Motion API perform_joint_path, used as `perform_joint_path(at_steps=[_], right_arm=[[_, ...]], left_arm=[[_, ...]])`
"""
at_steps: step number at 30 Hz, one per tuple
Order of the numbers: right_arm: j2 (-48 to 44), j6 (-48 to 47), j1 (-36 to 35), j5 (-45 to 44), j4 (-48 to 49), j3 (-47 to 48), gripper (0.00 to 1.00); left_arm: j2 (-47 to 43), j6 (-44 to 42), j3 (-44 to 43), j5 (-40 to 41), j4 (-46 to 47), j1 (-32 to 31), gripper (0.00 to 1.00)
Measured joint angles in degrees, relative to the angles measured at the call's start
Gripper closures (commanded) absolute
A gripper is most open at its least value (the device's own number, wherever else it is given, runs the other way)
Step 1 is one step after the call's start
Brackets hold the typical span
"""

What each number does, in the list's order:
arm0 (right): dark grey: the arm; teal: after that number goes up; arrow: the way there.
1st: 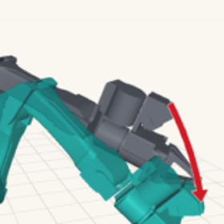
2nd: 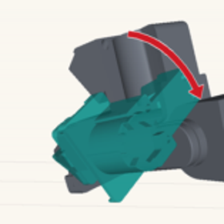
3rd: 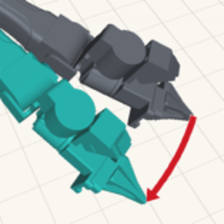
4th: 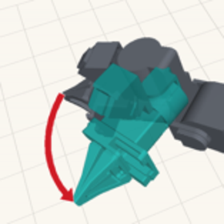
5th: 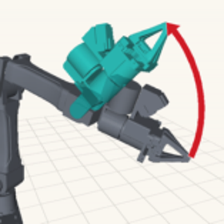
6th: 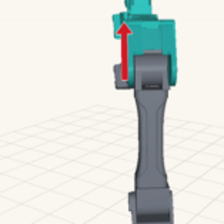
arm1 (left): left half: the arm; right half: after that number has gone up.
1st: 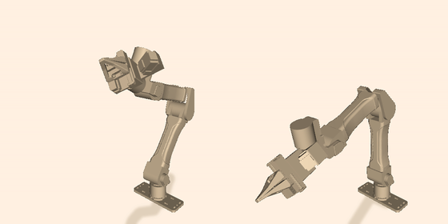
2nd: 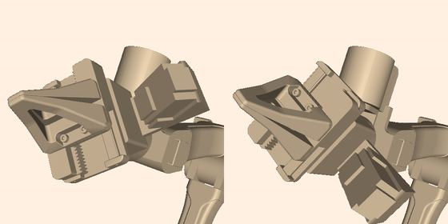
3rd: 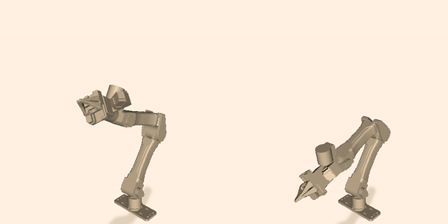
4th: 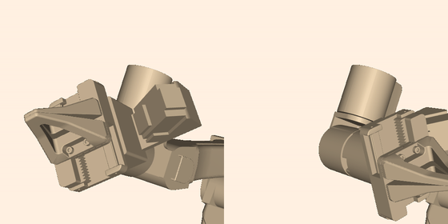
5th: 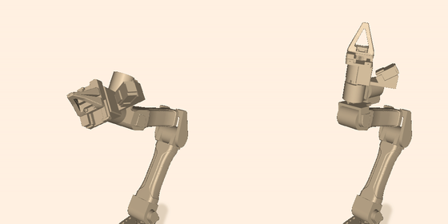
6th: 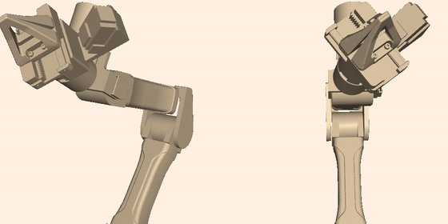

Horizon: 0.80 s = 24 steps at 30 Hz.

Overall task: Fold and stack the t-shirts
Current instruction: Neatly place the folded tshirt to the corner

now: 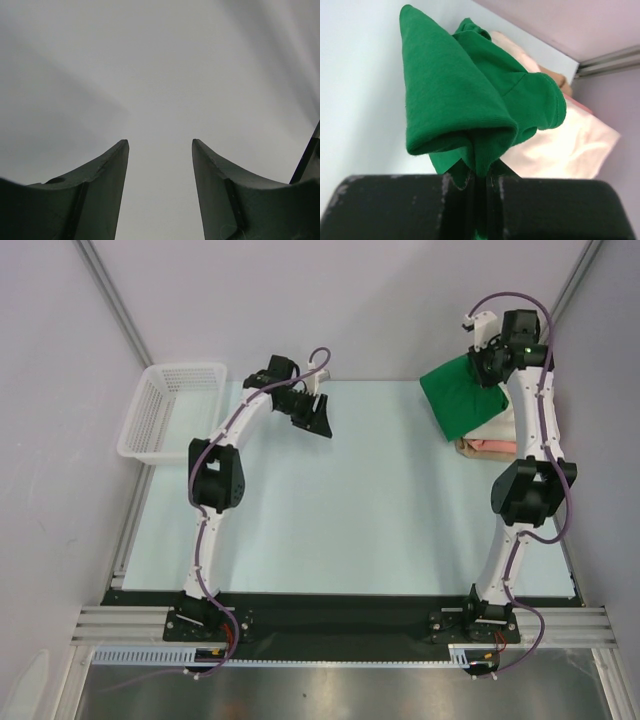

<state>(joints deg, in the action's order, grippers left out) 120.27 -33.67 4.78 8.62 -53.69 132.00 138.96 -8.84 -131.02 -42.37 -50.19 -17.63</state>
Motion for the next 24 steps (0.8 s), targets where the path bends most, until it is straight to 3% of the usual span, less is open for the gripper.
perform_joint_path(at_steps=[14,24], right_arm=[[-1.3,0.7,7.0,-0.3,0.1,0.1,1.00],[8.9,2.2,11.0,-1.4,2.3,6.9,1.00]], left_arm=[[0.0,0.4,0.0,0.2,1.0,-2.3,0.41],[0.0,0.2,0.0,1.8,0.8,-2.5,0.41]])
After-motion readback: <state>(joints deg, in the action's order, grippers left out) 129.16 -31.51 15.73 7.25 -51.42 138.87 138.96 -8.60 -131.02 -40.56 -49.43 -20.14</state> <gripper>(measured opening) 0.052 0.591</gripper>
